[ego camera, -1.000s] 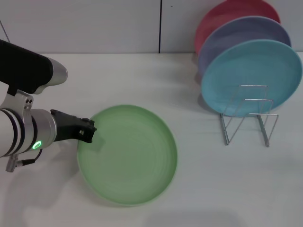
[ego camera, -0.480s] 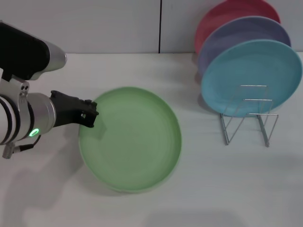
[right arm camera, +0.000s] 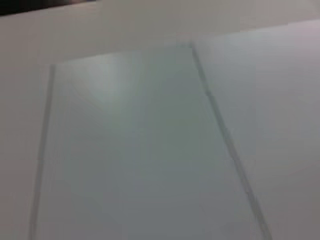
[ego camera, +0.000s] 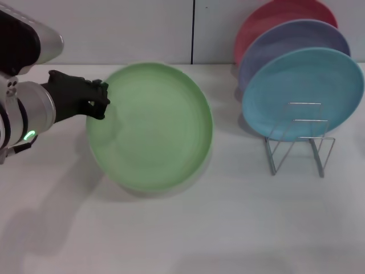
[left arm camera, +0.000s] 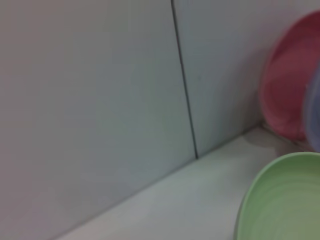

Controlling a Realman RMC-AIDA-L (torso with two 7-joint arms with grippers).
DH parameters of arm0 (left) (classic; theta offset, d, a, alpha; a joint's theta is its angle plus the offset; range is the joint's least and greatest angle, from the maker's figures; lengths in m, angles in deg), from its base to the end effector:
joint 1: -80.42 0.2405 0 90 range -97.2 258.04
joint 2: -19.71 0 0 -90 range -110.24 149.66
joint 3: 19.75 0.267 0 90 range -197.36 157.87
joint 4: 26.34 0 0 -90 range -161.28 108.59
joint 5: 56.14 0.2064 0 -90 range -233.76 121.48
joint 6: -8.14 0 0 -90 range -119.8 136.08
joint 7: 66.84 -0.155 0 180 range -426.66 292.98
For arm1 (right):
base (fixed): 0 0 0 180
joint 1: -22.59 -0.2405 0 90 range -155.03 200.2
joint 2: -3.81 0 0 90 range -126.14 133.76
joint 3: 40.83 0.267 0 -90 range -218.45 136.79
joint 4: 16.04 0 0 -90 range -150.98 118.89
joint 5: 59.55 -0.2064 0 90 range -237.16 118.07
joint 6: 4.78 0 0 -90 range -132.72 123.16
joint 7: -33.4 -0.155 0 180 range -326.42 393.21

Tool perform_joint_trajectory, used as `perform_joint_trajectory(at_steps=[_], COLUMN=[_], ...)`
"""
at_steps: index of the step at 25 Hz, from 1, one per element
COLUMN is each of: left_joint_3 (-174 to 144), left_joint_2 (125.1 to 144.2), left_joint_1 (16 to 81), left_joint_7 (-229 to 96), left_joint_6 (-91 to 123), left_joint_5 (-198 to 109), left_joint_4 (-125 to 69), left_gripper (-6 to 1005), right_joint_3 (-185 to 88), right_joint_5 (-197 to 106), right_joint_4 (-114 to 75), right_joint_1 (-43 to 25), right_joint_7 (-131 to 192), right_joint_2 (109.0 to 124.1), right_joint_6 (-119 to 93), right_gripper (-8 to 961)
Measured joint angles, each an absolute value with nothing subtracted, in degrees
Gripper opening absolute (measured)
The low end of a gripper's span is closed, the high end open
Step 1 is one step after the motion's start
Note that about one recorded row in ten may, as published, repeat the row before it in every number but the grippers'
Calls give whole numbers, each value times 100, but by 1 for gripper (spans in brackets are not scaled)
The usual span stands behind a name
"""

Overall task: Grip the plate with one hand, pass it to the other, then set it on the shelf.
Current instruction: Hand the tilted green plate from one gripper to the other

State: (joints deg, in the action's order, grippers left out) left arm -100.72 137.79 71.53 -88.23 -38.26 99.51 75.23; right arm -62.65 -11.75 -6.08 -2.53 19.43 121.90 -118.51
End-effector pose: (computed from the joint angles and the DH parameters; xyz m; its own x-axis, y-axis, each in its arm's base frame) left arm -0.1713 0.3467 0.0116 0.8910 0.3628 0.2729 0.4348 -0.5089 -0.7430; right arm 0.2981 0.2758 0.0622 0.4440 0.6417 -0.6253 -0.7773 -0.0713 -0.6250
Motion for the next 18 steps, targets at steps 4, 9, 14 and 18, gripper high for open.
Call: perform_joint_trajectory(at_steps=[4,9,14,18], left_joint_3=[-10093,-10059,-10024,-10033], left_joint_2=[13786,13802,13815,13821], left_joint_1=[7133,7118,7077,6976], left_joint_7=[-8821,-8798,-8788,-8728], left_joint_6=[-3748,-3745,-3767,-3779], left_joint_5=[9939,9935,9857,9807], left_joint_4=[7459,7440,7398,7289], left_gripper=[35,35,35,35], right_joint_3=[-6392,-6464,-6488,-6825], right_joint_5=[-882,-746,-687,-513], right_joint_4=[-624,-790,-1194,-2254], right_joint_1=[-723,-1181,-1483,-1450], right_joint_7=[1922,1883,1289,450], right_joint_2=[12064,12059,12136,12309], right_joint_6=[-11469,-11260,-10359,-9659], right_gripper=[811,811,811,811])
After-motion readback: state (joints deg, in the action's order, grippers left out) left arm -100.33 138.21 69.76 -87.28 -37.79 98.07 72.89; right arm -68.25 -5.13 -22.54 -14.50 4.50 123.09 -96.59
